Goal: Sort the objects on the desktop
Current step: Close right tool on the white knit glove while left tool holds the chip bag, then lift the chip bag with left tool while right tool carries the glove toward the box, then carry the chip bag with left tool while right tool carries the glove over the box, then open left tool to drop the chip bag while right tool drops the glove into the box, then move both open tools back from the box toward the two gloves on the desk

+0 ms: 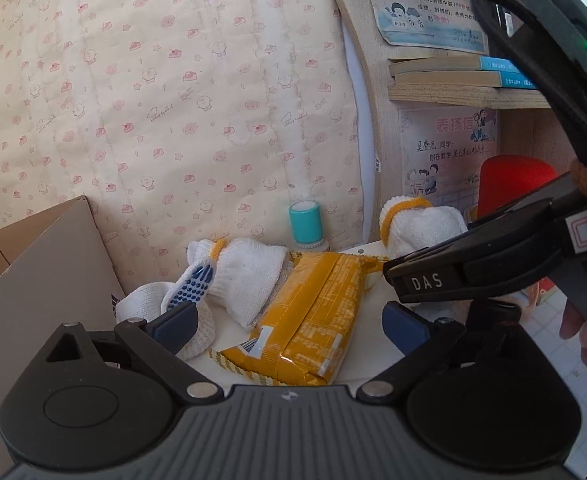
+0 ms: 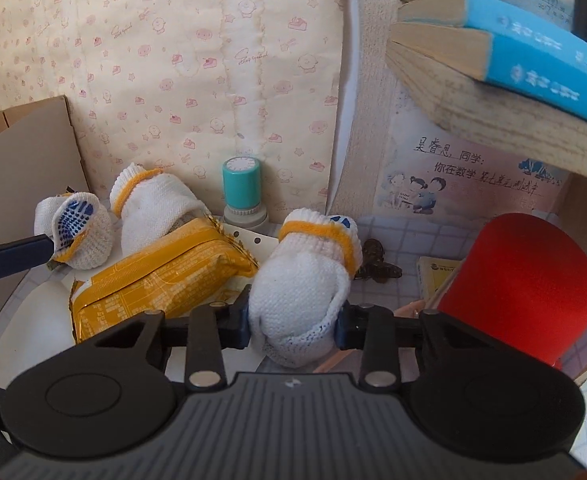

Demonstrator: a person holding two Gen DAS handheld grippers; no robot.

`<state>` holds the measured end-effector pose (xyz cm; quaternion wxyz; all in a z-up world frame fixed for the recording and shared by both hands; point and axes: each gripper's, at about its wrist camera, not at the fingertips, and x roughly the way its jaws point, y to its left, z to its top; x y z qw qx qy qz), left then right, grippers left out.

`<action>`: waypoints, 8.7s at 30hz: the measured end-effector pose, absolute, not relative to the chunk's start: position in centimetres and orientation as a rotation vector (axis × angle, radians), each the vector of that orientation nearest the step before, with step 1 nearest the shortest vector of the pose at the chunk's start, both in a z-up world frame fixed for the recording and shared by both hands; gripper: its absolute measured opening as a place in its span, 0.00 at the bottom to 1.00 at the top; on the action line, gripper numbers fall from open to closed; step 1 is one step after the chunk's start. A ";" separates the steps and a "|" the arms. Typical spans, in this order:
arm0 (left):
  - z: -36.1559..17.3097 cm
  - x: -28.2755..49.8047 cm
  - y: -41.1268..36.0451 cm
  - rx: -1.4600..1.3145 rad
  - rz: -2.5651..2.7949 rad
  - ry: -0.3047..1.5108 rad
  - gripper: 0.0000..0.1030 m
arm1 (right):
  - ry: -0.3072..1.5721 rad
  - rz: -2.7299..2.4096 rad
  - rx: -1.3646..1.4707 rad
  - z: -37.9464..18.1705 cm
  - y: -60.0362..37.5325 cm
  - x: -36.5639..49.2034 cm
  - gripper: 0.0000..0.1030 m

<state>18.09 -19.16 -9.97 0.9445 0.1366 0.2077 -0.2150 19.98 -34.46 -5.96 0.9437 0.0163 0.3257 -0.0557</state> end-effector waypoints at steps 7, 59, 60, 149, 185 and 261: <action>-11.0 18.8 -21.2 0.324 -0.463 0.469 0.99 | 0.624 -0.083 0.089 -5.0 -35.6 18.4 0.35; -2.5 5.7 -13.9 0.140 -0.242 0.386 0.52 | 0.472 -0.103 0.057 -1.4 -29.1 3.4 0.35; -2.2 5.3 -13.5 0.136 -0.241 0.379 0.52 | 0.466 -0.099 0.053 -1.2 -28.8 3.1 0.35; -0.2 10.5 8.3 -0.036 0.115 0.390 0.51 | 0.512 0.283 -0.129 0.0 -5.1 16.0 0.36; -0.5 12.5 8.7 -0.049 0.126 0.410 0.52 | 0.486 0.238 -0.140 0.2 -5.0 17.2 0.57; 0.7 8.5 -3.6 0.024 -0.058 0.362 0.89 | 0.400 0.005 -0.050 2.4 -19.2 10.0 0.76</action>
